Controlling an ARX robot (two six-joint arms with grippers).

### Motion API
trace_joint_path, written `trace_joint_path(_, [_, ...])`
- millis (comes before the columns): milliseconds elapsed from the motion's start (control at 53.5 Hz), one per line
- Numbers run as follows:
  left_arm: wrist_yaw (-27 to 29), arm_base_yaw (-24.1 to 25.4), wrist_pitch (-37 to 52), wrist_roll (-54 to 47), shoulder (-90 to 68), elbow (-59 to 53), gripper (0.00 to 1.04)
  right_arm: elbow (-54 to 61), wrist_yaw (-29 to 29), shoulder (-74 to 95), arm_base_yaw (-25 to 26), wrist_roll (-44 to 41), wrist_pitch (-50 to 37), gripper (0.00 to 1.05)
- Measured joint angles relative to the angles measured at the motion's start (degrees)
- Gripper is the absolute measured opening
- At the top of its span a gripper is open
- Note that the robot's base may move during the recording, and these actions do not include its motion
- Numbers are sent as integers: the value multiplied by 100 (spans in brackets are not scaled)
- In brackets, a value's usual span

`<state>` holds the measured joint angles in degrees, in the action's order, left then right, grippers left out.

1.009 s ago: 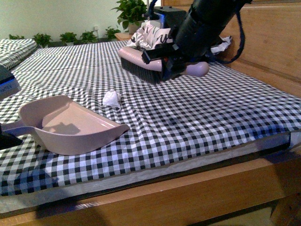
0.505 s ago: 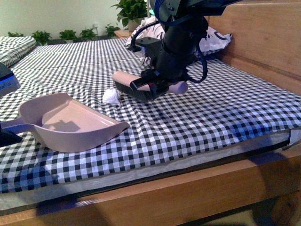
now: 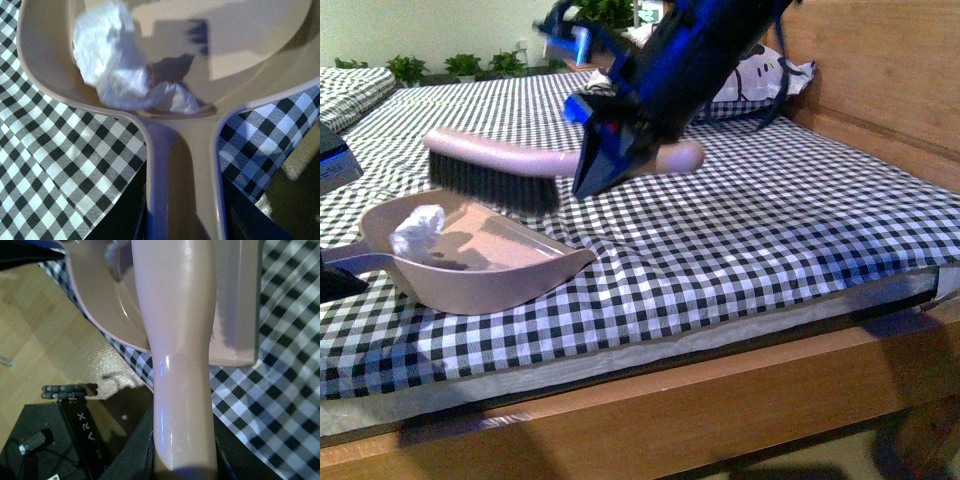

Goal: Clean up trash

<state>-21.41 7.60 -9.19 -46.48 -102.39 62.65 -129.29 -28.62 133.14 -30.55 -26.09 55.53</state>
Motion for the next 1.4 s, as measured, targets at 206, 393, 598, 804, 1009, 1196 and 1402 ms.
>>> trace_joint_path(206, [0,0,0,0,0,0,27,866,544,-1036,922,-350,-616,19])
trace_joint_path(393, [-33,0,26,24,0,-11,27,2522,678,-2116,1233,551,-2417,19])
trace_joint_path(598, [-245,162,1899,2601,271,-463,26,4153,131,-4229,2052,1711,-3237,19])
trace_joint_path(804, [105,299,2356,3893,1069,-463,26,5049,-588,-5694,2970,2542,-3300,19])
trace_joint_path(1009, [1241,289,2752,4426,1971,-632,26,5593,-1067,-6846,3473,3108,-3606,19])
trace_joint_path(1196, [1714,-17,2815,4572,3075,-1182,26,5880,-1259,-7722,3595,3563,-3748,19])
trace_joint_path(1402, [2533,-564,2730,4601,4441,-1982,26,6028,-1016,-8653,3552,4046,-3604,19])
